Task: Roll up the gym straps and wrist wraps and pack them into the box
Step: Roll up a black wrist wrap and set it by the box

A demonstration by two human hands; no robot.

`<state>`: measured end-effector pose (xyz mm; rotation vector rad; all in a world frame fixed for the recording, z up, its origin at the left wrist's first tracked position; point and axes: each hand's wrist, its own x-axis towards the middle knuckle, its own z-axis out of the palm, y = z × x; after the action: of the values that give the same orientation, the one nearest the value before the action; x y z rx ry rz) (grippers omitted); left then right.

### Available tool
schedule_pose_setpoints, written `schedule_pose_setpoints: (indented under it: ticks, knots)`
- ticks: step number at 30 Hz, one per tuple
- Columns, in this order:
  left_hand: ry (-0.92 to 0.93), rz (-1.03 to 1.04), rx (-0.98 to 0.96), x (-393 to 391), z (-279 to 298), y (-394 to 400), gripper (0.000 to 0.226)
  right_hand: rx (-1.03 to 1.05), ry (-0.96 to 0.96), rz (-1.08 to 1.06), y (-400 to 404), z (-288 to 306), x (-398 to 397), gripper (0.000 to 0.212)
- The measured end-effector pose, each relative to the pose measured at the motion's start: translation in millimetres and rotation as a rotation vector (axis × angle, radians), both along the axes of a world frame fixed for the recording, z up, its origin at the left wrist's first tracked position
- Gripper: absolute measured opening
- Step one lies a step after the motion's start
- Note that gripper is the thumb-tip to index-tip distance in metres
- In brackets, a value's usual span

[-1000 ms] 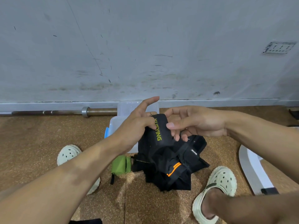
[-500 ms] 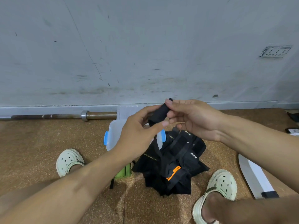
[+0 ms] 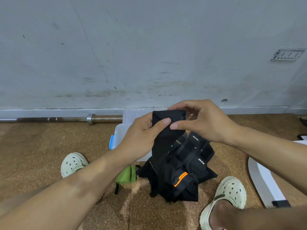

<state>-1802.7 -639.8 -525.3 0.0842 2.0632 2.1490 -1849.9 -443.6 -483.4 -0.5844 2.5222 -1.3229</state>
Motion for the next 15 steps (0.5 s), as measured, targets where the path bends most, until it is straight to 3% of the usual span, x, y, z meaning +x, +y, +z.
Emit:
schedule_pose_setpoints:
  ticks: [8, 15]
  knots:
    - [-0.19, -0.009, 0.176, 4.4, 0.8, 7.8, 0.053, -0.101, 0.199, -0.111, -6.5, -8.6, 6.8, 0.032]
    - [-0.227, -0.004, 0.244, 1.5, 1.2, 3.3, 0.054, -0.176, 0.218, -0.087, -11.4, -12.3, 8.2, 0.033]
